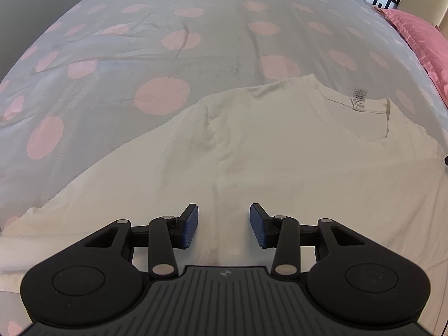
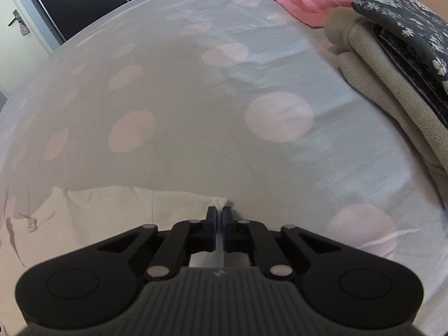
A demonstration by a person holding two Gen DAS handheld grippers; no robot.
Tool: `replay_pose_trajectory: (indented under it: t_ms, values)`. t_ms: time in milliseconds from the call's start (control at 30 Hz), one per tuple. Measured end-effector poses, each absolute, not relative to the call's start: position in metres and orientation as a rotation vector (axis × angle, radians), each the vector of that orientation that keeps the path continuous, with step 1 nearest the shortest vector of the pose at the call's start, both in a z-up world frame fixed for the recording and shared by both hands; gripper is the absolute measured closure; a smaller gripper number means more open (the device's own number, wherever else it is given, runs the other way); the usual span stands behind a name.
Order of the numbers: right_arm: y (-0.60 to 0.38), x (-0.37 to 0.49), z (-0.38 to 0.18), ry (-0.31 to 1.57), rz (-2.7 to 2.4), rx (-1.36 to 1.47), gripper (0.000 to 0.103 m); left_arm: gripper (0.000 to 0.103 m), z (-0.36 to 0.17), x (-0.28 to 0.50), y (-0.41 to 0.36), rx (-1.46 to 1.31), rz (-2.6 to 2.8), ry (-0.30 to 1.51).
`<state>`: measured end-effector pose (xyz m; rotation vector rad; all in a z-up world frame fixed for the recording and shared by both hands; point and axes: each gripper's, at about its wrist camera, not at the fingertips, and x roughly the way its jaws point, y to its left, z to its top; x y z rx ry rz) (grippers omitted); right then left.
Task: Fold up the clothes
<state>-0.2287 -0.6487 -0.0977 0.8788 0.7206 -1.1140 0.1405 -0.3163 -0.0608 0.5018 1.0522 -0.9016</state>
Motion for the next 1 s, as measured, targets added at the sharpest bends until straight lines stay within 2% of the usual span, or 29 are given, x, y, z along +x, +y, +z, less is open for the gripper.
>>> replay_pose_trajectory:
  t_ms: [133,200,233,267,567,633,667,733,900,1000]
  values:
    - [-0.646,-0.225,-0.097,0.753,-1.096,0.841,0.096,0.064,-0.06,0.141,-0.316,0.501,-0.907,1.049]
    - [-0.645,-0.227,-0.093,0.753,-1.089,0.847,0.085,0.064,-0.059,0.14,-0.316,0.499,-0.907,1.047]
    - [-0.644,-0.231,-0.091,0.743,-1.08,0.872,0.07,0.064,-0.059,0.14,-0.316,0.497,-0.908,1.047]
    - [-0.644,-0.235,-0.089,0.736,-1.065,0.898,0.068,0.064,-0.058,0.14,-0.316,0.495,-0.91,1.046]
    - [-0.597,-0.265,-0.092,0.798,-0.861,1.071,0.067,0.064,-0.05,0.136,-0.317,0.471,-0.93,1.037]
    - [-0.587,-0.261,-0.094,0.822,-0.847,1.045,0.07,0.064,-0.049,0.134,-0.317,0.475,-0.932,1.034]
    - [-0.582,-0.259,-0.095,0.837,-0.844,1.023,0.098,0.064,-0.048,0.132,-0.317,0.477,-0.933,1.032]
    - [-0.578,-0.259,-0.097,0.852,-0.863,0.995,0.101,0.064,-0.047,0.13,-0.316,0.48,-0.935,1.029]
    - [-0.575,-0.257,-0.099,0.885,-0.915,0.939,0.101,0.064,-0.036,0.128,-0.308,0.478,-0.938,1.007]
    - [-0.573,-0.255,-0.094,0.901,-0.925,0.919,0.096,0.064,-0.027,0.131,-0.3,0.466,-0.928,1.001]
